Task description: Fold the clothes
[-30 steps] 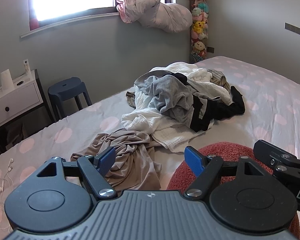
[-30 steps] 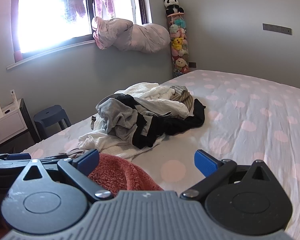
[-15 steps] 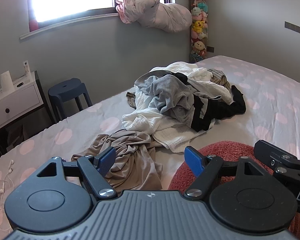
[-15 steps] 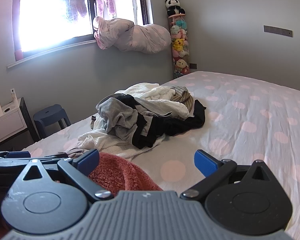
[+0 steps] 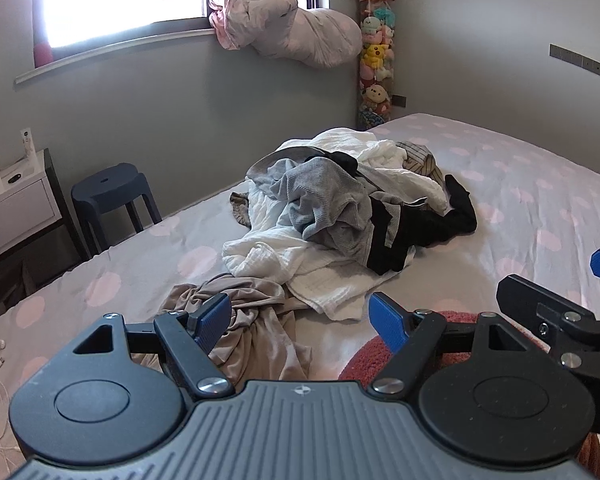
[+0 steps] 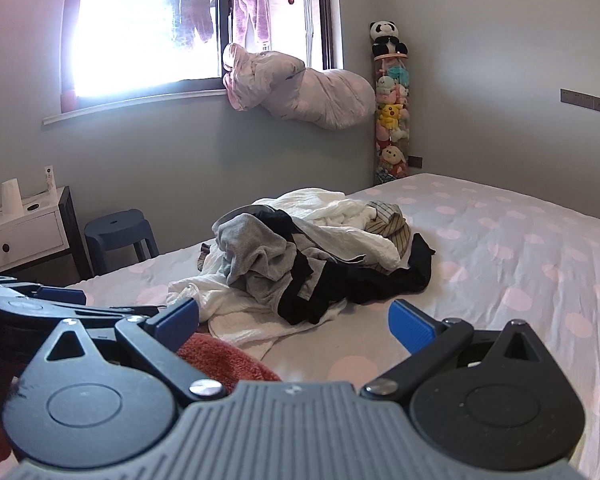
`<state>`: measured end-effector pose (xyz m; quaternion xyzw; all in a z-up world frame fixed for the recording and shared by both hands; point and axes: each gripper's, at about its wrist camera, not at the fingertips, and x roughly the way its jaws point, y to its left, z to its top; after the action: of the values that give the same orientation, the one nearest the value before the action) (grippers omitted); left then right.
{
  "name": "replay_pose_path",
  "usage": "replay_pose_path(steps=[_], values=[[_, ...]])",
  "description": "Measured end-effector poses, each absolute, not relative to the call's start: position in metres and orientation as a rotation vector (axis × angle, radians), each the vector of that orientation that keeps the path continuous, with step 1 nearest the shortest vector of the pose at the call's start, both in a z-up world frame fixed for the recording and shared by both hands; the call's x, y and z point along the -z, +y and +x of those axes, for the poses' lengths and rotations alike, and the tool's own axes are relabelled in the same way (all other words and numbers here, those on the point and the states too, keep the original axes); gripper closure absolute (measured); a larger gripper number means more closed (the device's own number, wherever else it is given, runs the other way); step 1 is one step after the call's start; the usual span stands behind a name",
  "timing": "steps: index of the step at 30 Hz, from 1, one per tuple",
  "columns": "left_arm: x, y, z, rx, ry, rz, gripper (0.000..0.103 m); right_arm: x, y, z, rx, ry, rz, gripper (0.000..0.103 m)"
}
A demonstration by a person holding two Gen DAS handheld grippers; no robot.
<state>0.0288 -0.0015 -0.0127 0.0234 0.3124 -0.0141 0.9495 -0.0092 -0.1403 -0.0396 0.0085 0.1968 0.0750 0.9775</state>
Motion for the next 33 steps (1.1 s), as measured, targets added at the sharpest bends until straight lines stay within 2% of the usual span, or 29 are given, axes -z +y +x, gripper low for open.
replay_pose_path(steps=[11,17,28,31,32,33], values=[[0.02,0.006,0.071,0.026,0.685,0.031,0.029,0.044,-0.142,0.055,-0.25,0.452,-0.035,0.001],[0.027,0.012,0.116,0.087,0.769,0.009,0.037,0.047,-0.138,0.098,-0.293,0.471,-0.09,0.001],[0.065,0.011,0.188,0.078,0.896,0.01,0.037,0.088,-0.134,0.186,-0.333,0.605,-0.143,0.003],[0.078,0.013,0.205,0.071,0.929,0.001,0.037,0.1,-0.133,0.207,-0.336,0.63,-0.155,0.018],[0.081,0.014,0.209,0.07,0.937,-0.002,0.037,0.104,-0.132,0.215,-0.333,0.642,-0.159,0.027],[0.085,0.014,0.213,0.068,0.945,-0.003,0.037,0.108,-0.133,0.223,-0.326,0.651,-0.161,0.03]])
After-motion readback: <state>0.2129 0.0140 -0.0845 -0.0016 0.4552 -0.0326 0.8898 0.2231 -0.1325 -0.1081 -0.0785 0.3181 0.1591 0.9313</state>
